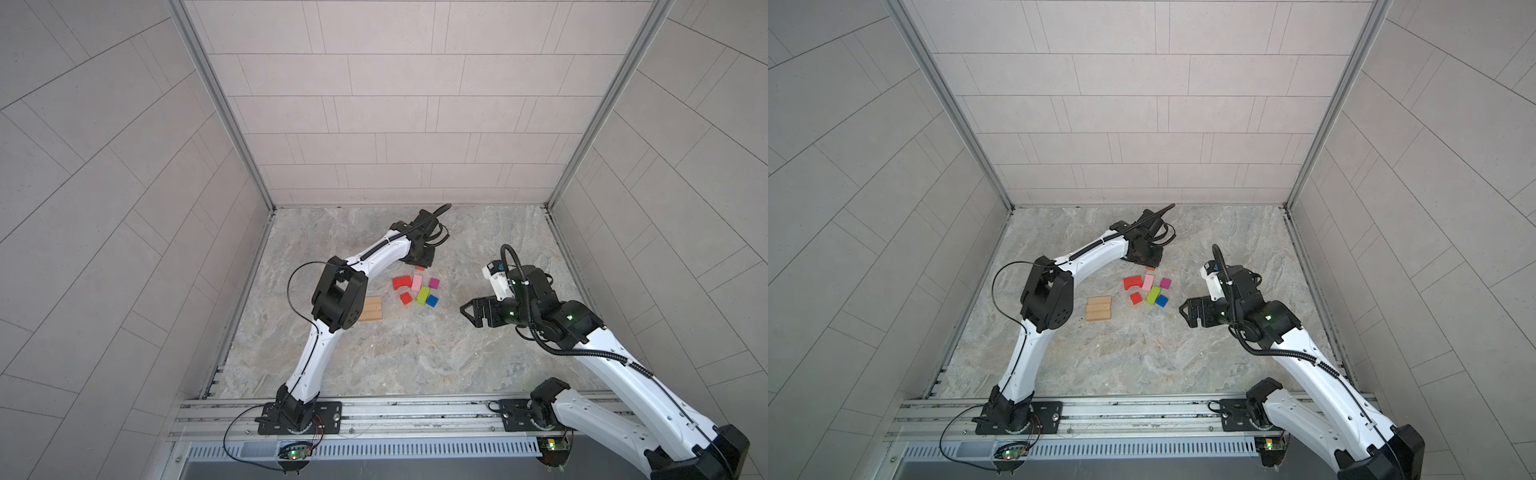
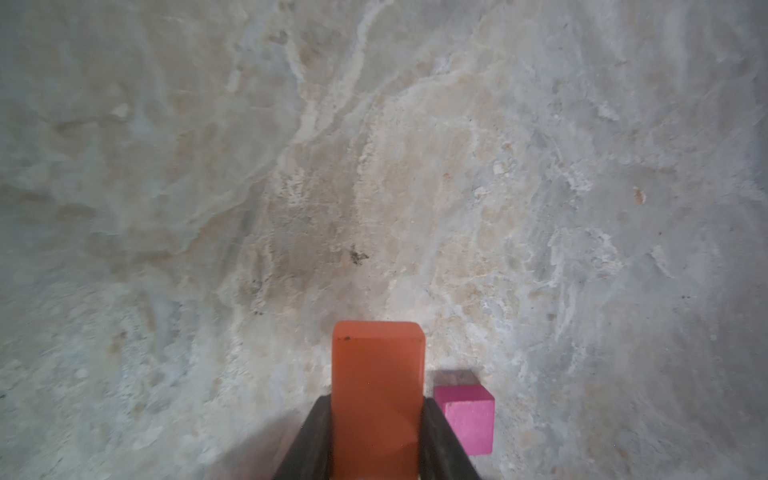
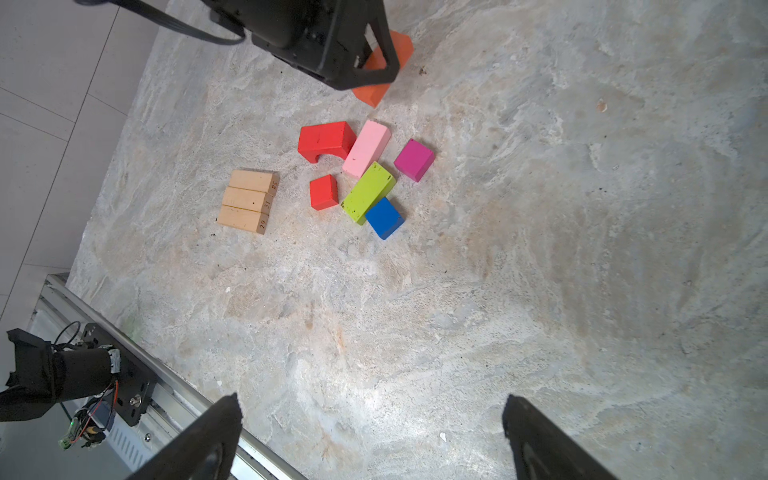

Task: Build the wood block tower
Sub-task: 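Lift the orange block and carry it above the wooden bar stack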

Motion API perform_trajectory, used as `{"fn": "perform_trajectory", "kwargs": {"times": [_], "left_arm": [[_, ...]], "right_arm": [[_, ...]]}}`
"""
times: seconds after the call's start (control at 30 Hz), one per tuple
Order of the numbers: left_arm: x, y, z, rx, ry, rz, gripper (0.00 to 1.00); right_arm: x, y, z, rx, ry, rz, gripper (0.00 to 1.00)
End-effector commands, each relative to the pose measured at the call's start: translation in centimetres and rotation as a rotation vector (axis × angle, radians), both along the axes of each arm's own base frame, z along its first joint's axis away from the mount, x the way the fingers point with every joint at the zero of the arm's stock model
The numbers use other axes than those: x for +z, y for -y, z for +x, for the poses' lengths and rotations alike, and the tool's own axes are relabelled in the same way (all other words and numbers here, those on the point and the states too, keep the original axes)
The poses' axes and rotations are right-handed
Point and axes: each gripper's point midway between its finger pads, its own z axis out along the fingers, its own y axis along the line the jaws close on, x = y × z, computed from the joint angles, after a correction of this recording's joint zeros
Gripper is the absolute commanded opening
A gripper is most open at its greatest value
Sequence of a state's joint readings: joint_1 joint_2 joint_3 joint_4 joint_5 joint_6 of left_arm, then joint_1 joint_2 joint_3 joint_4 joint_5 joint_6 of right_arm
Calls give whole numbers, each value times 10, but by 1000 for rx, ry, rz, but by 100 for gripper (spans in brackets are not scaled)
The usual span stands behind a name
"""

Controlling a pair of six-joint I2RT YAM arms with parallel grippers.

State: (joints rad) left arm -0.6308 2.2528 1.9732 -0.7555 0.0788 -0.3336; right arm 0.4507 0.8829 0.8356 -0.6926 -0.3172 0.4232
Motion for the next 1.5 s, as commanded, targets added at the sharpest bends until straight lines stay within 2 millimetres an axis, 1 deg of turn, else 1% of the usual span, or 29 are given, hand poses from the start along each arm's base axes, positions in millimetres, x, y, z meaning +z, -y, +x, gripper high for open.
{"fn": "perform_trajectory", "kwargs": {"times": [0.0,0.13,0.33,0.47,0.6,0.77,0.9,1.0,1.17,1.33,1.47], "left_arm": [[33,-12,-7,31,32,-31,24],[46,-27,-17,66,43,-48,24],[58,-53,-39,112,42,-78,24],[61,-67,-59,130,37,-86,24],[57,-86,-79,159,15,-79,24],[49,-106,-105,196,-1,-69,24],[43,-121,-119,223,-12,-64,24],[35,-135,-125,270,-27,-43,24],[17,-148,-134,316,-66,-14,24],[3,-152,-141,362,-85,-48,24],[-3,-162,-143,404,-71,-28,24]], "right_arm": [[-2,3,1,-7,11,-11,99],[-4,2,2,-8,10,-7,99],[-11,-1,5,-17,9,9,99],[-11,-3,9,-25,17,23,99],[-8,-8,16,-47,46,76,99],[-6,-14,20,-42,58,112,99],[-4,-14,22,-36,68,109,99],[2,-15,24,-36,82,113,99],[5,-16,25,-41,85,121,99],[3,-16,24,-31,73,107,99],[5,-16,24,-28,80,111,99]]}}
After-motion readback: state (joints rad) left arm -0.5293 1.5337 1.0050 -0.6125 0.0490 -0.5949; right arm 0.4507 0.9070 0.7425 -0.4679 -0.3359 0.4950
